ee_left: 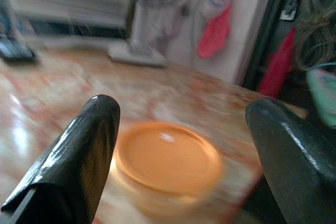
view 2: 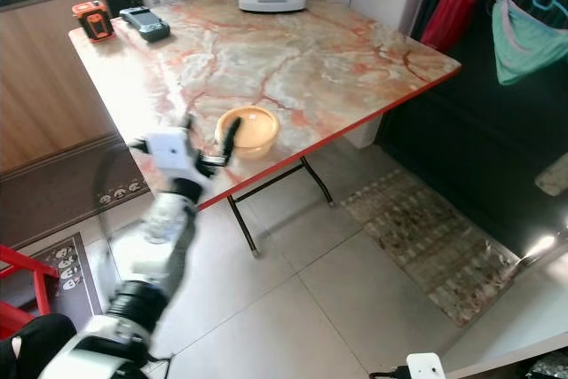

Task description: Restocking fridge

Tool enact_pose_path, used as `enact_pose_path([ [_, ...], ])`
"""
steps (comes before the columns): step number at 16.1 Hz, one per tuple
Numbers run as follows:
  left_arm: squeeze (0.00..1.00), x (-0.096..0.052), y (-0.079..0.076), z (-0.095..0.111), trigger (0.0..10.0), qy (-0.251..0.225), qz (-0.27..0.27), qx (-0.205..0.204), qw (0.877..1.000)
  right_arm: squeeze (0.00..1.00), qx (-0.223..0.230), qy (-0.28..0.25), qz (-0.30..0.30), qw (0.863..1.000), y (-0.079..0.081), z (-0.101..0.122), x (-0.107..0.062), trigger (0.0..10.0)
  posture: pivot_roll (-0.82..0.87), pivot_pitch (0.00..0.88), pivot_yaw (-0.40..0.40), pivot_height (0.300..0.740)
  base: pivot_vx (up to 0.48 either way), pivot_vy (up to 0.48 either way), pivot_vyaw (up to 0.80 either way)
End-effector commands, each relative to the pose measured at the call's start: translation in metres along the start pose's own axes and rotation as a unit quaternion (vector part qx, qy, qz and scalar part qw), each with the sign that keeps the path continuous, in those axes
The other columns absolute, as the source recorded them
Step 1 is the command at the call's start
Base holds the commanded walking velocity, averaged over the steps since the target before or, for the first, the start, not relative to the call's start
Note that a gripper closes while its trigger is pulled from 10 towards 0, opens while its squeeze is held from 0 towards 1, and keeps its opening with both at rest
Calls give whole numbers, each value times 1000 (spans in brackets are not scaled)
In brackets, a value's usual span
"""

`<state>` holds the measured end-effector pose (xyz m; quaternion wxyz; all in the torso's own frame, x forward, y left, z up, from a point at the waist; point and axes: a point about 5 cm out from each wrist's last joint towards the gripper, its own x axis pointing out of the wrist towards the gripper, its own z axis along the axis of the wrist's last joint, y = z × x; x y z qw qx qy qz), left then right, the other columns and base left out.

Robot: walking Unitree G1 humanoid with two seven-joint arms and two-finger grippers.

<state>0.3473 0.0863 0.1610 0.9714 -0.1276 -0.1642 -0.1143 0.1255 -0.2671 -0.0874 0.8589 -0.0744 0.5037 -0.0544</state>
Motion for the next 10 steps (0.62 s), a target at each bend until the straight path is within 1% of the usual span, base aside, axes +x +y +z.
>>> enact_pose_path([
  [1, 0, 2, -1, 2, 10000, 5, -10, -13, 1000, 0, 9, -3, -6, 1000, -3, 0, -1, 10000, 56, 86, 14, 740, 0, 0, 0],
  [2, 0, 0, -7, -5, 10000, 19, -45, 64, 997, 0, -8, -6, -2, 1000, -4, 4, 0, 10000, 29, 75, 24, 740, 0, 0, 0],
  [3, 0, 1, -7, -6, 10000, 24, -50, 77, 996, 0, -12, -10, -1, 1000, -5, 7, 0, 10000, 29, 73, 25, 740, 0, 0, 0],
  [4, 0, 3, -6, -4, 10000, 24, -52, 70, 996, 0, -14, -15, -1, 1000, -6, 9, 1, 10000, 26, 71, 29, 740, 0, 0, 0],
  [5, 0, 7, 0, -1, 10000, 20, -46, 78, 996, 0, -31, -16, 5, 999, -6, 12, 1, 10000, 16, 69, 34, 740, 0, 0, 0],
  [6, 0, 8, 1, 0, 10000, 19, -42, 74, 996, 0, -42, -16, 9, 999, -5, 13, 1, 10000, 16, 69, 34, 740, 0, 0, 0],
  [7, 0, 8, 8, 4, 10000, 9, -30, 89, 996, 0, -77, -16, 24, 997, -3, 15, 2, 10000, 8, 53, 44, 740, 0, 0, 0],
  [8, 0, 9, 12, 5, 10000, 8, -16, 89, 996, 0, -86, -15, 31, 996, -1, 15, 2, 10000, 7, 52, 46, 740, 0, 0, 0],
  [9, 0, 10, 14, 6, 10000, 9, -8, 86, 996, 0, -85, -15, 32, 996, -1, 15, 2, 10000, 7, 52, 46, 740, 0, 0, 0],
  [10, 0, 12, 14, 8, 10000, 6, -5, 89, 996, 0, -105, -12, 40, 994, -1, 16, 2, 10000, 2, 55, 49, 740, 0, 0, 0],
])
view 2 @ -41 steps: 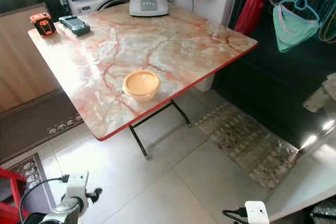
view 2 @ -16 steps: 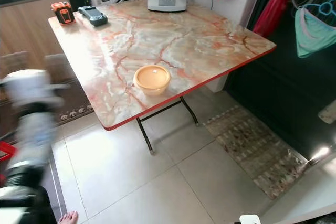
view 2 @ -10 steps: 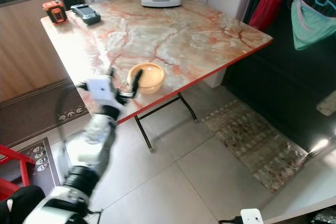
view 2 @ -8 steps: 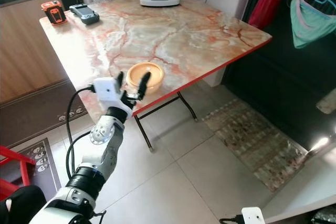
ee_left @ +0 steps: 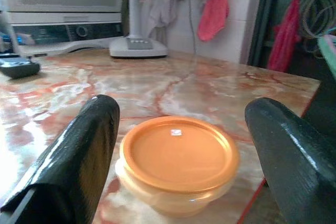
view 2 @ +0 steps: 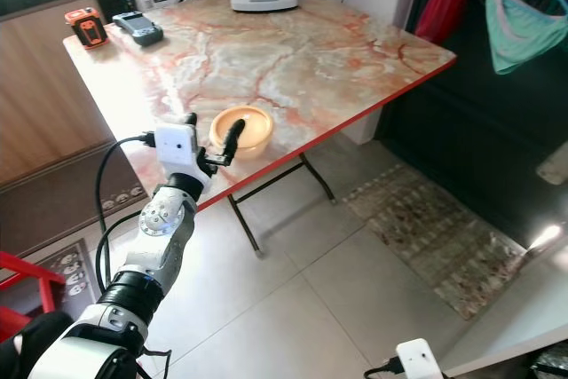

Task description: Restocking fridge

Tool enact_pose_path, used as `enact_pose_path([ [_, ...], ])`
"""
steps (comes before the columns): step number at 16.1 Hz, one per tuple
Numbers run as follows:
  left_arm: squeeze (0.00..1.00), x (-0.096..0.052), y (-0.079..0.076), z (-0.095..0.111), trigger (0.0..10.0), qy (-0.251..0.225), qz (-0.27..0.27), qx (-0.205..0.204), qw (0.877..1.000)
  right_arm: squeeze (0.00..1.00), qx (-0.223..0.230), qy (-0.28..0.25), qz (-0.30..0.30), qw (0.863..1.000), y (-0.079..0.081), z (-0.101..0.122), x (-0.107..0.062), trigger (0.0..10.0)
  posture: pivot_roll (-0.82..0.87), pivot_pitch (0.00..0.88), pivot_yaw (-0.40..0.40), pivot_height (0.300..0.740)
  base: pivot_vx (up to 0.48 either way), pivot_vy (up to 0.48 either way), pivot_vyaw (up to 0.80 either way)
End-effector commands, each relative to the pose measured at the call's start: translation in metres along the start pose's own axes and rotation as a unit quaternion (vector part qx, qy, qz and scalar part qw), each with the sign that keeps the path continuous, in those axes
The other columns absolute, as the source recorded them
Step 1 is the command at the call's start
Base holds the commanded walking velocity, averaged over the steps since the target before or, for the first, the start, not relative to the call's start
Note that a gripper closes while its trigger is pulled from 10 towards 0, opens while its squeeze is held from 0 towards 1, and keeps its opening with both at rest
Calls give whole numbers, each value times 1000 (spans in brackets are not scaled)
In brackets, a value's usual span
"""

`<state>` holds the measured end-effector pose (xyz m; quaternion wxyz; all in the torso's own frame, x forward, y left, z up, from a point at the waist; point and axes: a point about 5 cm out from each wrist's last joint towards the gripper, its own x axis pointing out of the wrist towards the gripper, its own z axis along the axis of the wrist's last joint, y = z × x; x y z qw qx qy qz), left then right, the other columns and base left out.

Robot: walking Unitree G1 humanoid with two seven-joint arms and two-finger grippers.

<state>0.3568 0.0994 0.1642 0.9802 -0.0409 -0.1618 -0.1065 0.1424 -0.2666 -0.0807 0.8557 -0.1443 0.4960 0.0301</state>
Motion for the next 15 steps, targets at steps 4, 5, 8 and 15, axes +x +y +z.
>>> enact_pose_path([
  [4, 0, 13, 4, 13, 10000, -19, 1, 19, 1000, 0, 3, 1, 5, 1000, -3, 0, -1, 10000, 20, 55, 29, 740, 121, 0, 0],
  [5, 0, 14, 6, 14, 10000, -20, 5, 20, 1000, 0, 13, 4, 0, 1000, -4, -1, -1, 10000, 23, 54, 28, 740, 259, 0, 0],
  [8, 0, 13, 8, 12, 10000, -14, 7, 23, 1000, 0, 101, -6, -21, 995, -5, -4, -1, 10000, 21, 58, 27, 740, 264, 0, 0],
  [15, 0, 17, 7, 14, 10000, -17, 9, 18, 1000, 0, 123, -4, -27, 992, -5, -4, -1, 10000, 22, 70, 37, 740, 274, 0, 63],
])
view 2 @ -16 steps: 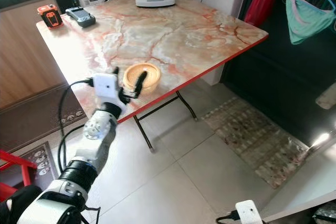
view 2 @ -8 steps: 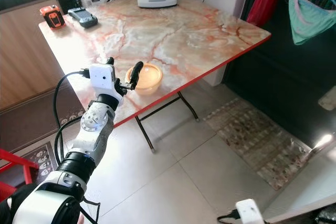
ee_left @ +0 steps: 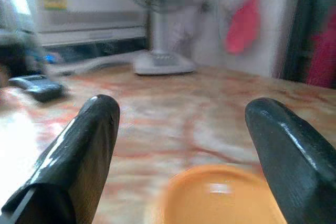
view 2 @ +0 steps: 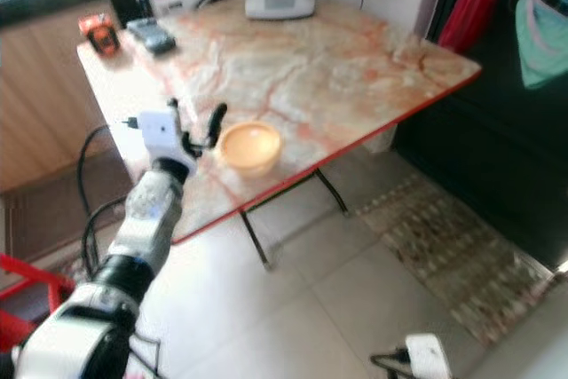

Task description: Restocking fridge

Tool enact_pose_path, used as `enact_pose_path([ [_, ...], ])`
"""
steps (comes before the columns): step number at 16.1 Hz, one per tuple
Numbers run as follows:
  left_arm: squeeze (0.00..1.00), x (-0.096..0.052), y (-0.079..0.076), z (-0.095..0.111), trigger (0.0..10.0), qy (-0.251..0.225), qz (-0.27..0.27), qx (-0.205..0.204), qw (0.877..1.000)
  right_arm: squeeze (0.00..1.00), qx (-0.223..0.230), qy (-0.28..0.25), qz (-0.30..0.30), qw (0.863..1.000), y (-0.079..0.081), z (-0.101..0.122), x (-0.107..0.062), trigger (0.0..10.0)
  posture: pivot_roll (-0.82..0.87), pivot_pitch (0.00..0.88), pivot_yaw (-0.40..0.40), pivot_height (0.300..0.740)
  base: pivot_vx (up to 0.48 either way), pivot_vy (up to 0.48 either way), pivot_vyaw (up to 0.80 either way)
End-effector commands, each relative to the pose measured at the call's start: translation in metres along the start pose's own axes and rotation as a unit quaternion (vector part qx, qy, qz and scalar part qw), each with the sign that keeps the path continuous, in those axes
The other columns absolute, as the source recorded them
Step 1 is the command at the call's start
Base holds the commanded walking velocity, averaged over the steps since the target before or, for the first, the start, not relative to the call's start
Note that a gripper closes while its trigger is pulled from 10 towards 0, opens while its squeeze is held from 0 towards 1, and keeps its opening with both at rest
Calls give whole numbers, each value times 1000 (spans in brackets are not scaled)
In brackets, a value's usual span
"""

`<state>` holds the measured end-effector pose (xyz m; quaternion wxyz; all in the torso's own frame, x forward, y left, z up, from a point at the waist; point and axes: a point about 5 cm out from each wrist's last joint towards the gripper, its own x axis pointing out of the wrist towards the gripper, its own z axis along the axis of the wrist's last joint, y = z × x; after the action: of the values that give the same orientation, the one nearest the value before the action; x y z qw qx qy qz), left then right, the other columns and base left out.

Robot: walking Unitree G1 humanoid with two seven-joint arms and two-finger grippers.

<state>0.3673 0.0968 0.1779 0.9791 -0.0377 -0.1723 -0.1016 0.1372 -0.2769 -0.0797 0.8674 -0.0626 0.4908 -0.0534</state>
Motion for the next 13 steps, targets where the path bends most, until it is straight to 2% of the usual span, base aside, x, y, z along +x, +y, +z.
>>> enact_pose_path([
  [1, 0, 1, 7, 4, 10000, -6, 5, 12, 1000, 0, 13, -2, 5, 1000, 5, 1, 1, 10000, 22, 70, 37, 740, 281, 0, 0],
  [6, 0, -3, 2, -2, 10000, 1, 8, 4, 1000, 0, 3, 0, 5, 1000, 5, 2, 1, 10000, 25, 71, 38, 740, 272, 0, 0],
  [7, 0, -3, -2, -5, 10000, 10, 7, -12, 1000, 0, 5, 0, 5, 1000, 5, 2, 1, 10000, 28, 71, 38, 740, 0, 0, 0],
  [8, 0, -3, -5, -8, 10000, 23, 15, -48, 998, 0, 4, 0, 5, 1000, 5, 2, 1, 10000, 28, 70, 39, 740, 0, 0, 0],
  [9, 0, -3, -8, -12, 10000, 36, 31, -100, 994, 0, 3, -1, 5, 1000, 5, 2, 1, 10000, 28, 70, 39, 740, 0, 0, 0],
  [10, 0, -3, -10, -13, 10000, 42, 41, -123, 991, 0, 4, -1, 5, 1000, 5, 2, 1, 10000, 28, 70, 39, 740, 0, 0, 0],
  [12, 0, -4, -9, -18, 10000, 58, 78, -127, 987, 0, 3, -1, 4, 1000, 6, 2, 2, 10000, 25, 66, 40, 740, 0, 0, 0],
  [13, 0, -4, -3, -19, 10000, 62, 108, -153, 980, 0, 4, -1, 3, 1000, 6, 2, 2, 10000, 23, 65, 40, 740, 0, 0, 0],
])
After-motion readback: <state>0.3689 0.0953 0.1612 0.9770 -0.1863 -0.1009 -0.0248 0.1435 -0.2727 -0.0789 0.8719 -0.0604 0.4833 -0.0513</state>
